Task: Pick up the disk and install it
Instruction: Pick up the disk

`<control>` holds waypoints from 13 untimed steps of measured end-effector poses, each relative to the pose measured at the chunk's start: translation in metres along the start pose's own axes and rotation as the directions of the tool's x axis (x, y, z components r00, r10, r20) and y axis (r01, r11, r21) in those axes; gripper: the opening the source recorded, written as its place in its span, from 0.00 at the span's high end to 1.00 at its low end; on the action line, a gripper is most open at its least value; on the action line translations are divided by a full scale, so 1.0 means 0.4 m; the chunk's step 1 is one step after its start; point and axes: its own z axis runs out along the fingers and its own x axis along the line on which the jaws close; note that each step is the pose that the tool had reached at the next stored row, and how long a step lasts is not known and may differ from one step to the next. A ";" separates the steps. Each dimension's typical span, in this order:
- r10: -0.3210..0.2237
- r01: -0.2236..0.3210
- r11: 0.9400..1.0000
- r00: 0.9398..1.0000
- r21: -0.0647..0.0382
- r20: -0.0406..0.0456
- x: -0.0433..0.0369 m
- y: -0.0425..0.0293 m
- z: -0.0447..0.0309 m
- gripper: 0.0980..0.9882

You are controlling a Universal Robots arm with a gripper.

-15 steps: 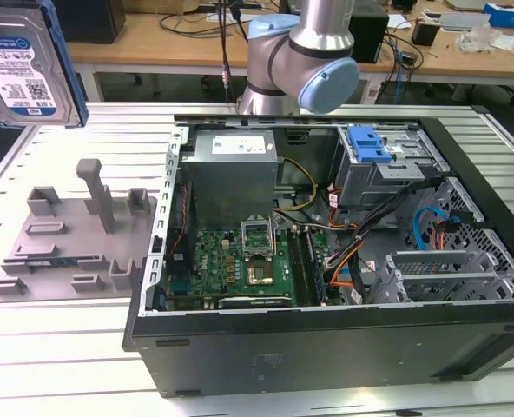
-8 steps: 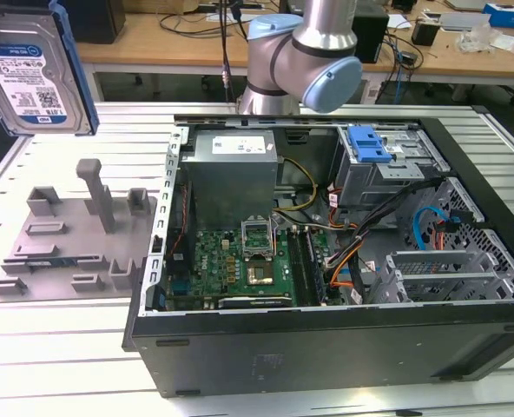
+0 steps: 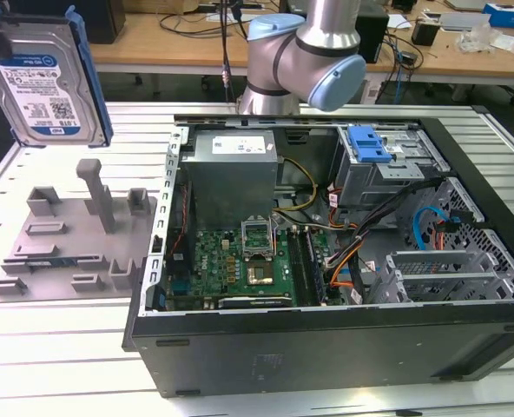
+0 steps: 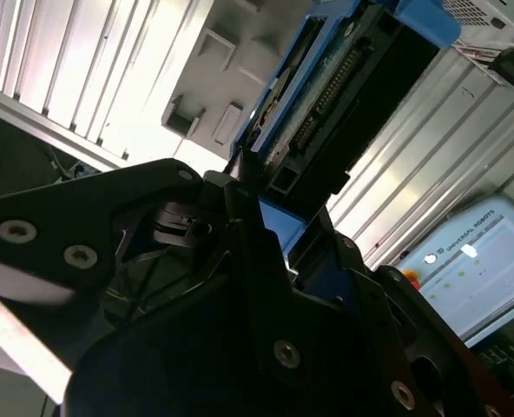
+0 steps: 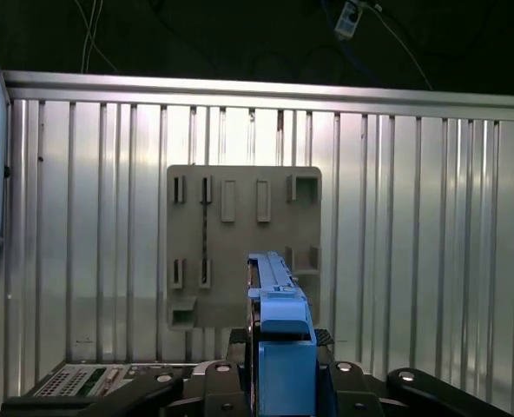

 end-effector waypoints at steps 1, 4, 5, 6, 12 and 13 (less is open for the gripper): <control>0.000 0.000 1.000 1.000 0.000 0.000 0.008 -0.008 -0.001 0.70; 0.000 0.000 1.000 1.000 0.000 0.001 0.021 -0.024 -0.001 0.70; 0.000 0.000 1.000 1.000 0.000 0.001 0.025 -0.029 -0.002 0.70; 0.000 0.000 1.000 1.000 0.000 0.001 0.029 -0.037 -0.002 0.70; 0.000 0.000 1.000 1.000 0.000 0.002 0.061 -0.088 -0.004 0.70; 0.000 0.000 1.000 1.000 0.000 0.002 0.063 -0.092 -0.005 0.70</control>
